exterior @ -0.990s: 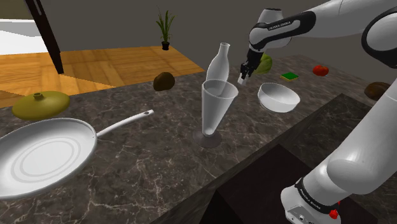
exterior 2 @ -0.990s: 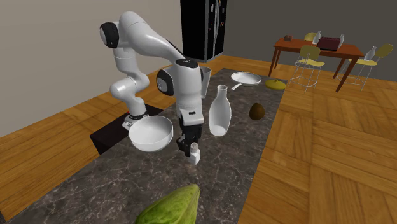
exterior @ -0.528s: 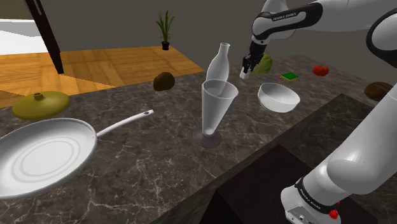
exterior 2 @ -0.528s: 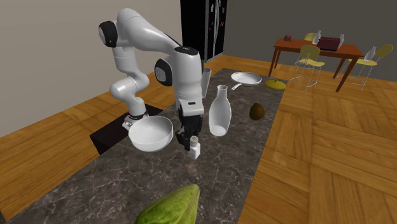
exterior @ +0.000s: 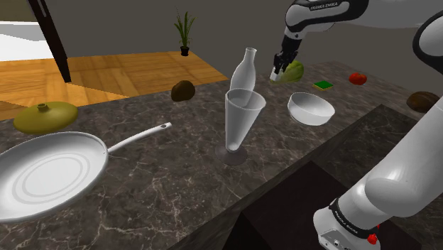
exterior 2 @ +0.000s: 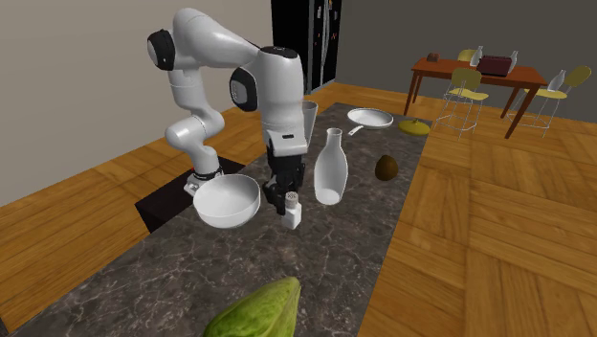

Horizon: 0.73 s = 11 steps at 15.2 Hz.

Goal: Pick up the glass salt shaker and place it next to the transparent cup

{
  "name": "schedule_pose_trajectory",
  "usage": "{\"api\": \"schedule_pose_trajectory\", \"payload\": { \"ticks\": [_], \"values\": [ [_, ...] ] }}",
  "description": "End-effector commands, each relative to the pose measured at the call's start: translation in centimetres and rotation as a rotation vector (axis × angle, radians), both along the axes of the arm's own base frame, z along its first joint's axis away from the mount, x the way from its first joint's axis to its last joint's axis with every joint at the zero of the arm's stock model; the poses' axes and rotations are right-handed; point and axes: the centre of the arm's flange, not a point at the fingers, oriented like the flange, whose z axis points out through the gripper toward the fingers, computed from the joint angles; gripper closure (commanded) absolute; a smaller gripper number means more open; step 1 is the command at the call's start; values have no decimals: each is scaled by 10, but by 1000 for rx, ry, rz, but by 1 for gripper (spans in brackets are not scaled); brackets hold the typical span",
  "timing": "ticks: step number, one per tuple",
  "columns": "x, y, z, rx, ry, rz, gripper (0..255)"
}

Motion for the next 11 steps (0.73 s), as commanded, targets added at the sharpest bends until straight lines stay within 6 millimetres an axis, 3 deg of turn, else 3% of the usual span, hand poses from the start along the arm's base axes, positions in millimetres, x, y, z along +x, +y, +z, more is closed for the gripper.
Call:
{"api": "schedule_pose_trajectory", "payload": {
  "ticks": [1,11],
  "values": [
    [-1,1,11,0,0,0,255],
    [-1,1,63,0,0,0,255]
  ]
}}
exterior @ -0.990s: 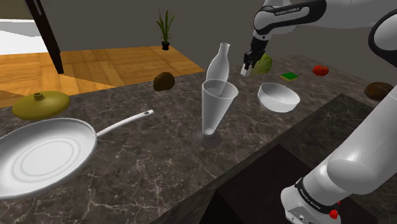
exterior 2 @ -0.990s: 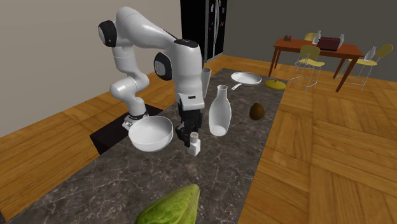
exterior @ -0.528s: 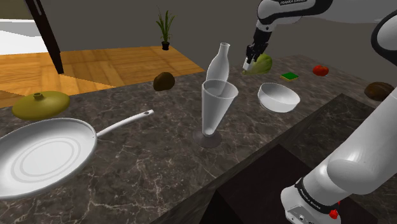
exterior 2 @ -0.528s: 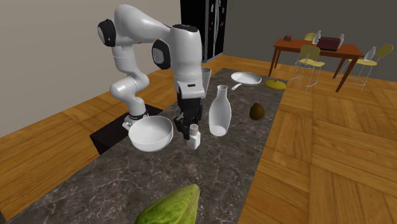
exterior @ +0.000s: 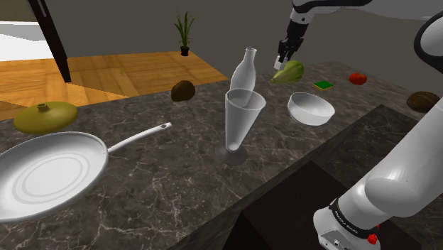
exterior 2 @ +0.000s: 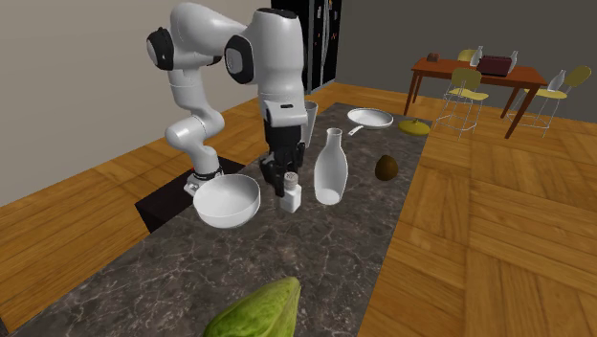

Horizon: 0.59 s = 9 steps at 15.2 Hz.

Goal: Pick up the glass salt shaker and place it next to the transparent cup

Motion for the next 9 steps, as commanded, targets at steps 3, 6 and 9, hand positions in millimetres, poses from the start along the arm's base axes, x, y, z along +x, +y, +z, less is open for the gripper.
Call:
{"api": "schedule_pose_trajectory", "payload": {
  "ticks": [3,6,9],
  "values": [
    [0,1,21,0,0,0,255],
    [0,1,37,0,0,0,255],
    [0,1,53,0,0,0,255]
  ]
}}
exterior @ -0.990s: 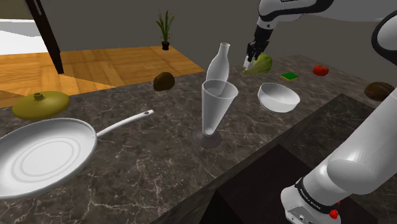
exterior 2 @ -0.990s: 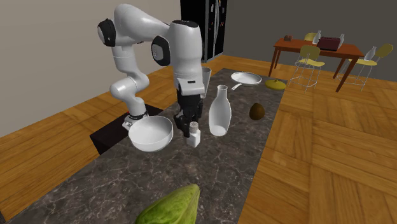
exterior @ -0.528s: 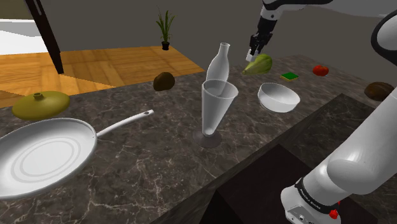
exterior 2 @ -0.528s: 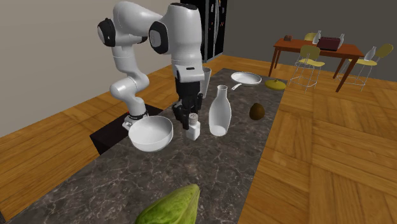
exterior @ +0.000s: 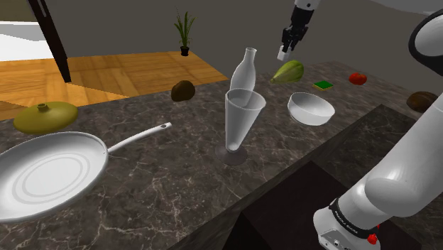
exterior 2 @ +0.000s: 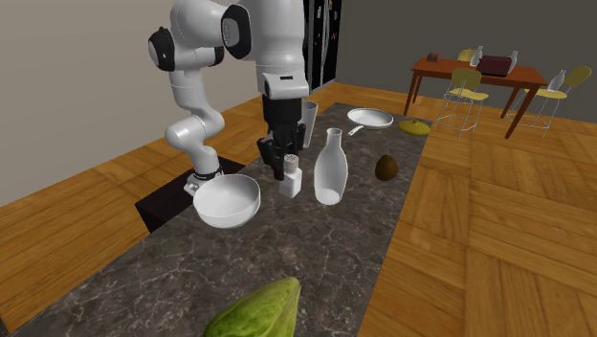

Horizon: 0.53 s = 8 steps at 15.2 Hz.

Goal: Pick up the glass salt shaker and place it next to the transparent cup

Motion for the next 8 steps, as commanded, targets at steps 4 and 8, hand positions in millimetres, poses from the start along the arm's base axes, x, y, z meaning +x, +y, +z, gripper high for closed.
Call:
{"api": "schedule_pose_trajectory", "payload": {
  "ticks": [4,8],
  "values": [
    [-1,0,27,0,0,0,255],
    [-1,0,48,0,0,0,255]
  ]
}}
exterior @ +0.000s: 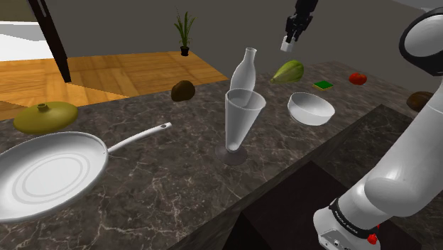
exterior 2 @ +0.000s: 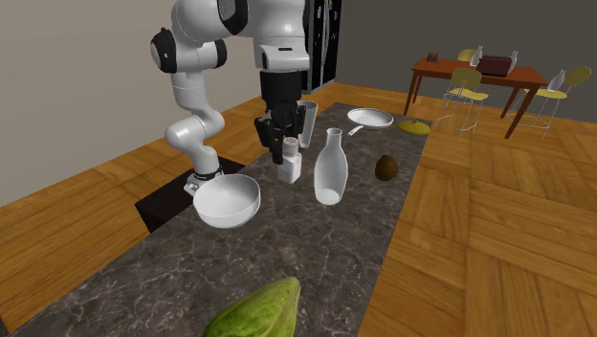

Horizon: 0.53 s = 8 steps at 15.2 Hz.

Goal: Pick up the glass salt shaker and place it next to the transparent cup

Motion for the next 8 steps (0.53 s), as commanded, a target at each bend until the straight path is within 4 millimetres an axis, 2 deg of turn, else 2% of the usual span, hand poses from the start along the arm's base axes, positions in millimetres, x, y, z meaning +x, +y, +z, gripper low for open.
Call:
{"api": "schedule_pose_trajectory", "payload": {
  "ticks": [1,8],
  "values": [
    [-1,1,11,0,0,0,255],
    [-1,1,48,0,0,0,255]
  ]
}}
